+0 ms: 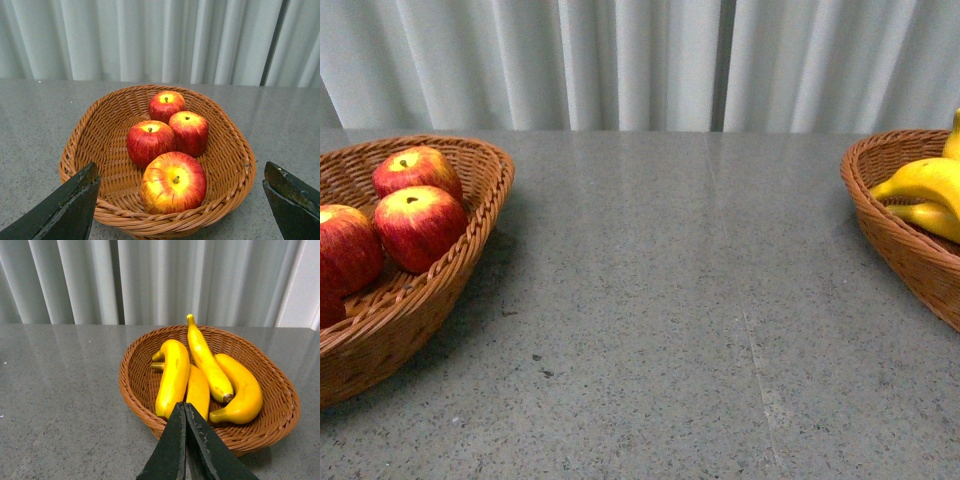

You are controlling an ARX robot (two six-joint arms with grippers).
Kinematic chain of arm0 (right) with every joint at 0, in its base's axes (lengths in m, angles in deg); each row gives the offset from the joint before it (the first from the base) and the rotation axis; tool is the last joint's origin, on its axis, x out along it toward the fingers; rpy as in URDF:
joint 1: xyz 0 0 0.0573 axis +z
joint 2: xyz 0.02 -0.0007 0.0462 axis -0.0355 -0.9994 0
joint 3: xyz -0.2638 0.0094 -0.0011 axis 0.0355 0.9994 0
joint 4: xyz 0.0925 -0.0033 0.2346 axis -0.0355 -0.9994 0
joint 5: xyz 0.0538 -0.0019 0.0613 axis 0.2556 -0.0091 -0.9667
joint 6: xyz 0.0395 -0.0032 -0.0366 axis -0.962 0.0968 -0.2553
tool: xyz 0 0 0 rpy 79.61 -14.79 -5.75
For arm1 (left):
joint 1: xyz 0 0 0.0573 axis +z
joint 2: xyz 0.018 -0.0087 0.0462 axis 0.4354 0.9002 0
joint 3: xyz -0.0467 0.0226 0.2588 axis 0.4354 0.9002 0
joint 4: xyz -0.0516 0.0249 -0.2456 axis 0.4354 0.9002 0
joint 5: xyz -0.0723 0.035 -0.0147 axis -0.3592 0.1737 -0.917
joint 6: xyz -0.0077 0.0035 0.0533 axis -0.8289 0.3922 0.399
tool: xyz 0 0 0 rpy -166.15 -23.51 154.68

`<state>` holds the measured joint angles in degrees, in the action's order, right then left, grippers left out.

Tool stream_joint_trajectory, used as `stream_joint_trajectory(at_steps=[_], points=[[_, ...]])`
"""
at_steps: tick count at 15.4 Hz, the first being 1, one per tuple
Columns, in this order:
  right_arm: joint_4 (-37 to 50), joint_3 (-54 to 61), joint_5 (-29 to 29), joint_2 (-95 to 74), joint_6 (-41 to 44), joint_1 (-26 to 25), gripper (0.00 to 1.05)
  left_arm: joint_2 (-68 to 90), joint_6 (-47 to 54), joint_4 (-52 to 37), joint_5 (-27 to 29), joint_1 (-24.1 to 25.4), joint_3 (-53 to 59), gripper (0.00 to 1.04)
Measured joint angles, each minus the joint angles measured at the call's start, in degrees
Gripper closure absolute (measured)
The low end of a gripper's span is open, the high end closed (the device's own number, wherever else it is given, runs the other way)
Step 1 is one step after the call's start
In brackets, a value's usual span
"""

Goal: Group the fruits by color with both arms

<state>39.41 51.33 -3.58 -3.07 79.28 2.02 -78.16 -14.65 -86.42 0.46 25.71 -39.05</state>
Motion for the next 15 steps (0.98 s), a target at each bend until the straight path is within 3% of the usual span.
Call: stream_joint_trajectory(at_steps=[9, 10, 15], points=[[0.22, 2.38, 0.00, 2.60, -0.17, 0.00, 1.03, 0.00, 0.02, 0.00, 0.00, 0.00, 0.00, 0.07], [0.22, 2.38, 0.00, 2.60, -0.17, 0.00, 0.98, 0.00, 0.02, 0.00, 0.00, 0.00, 0.00, 0.07], [0.22, 2.38, 0.00, 2.60, -0.17, 0.00, 0.36, 0.00, 0.02, 0.00, 0.00, 0.00, 0.00, 0.07]])
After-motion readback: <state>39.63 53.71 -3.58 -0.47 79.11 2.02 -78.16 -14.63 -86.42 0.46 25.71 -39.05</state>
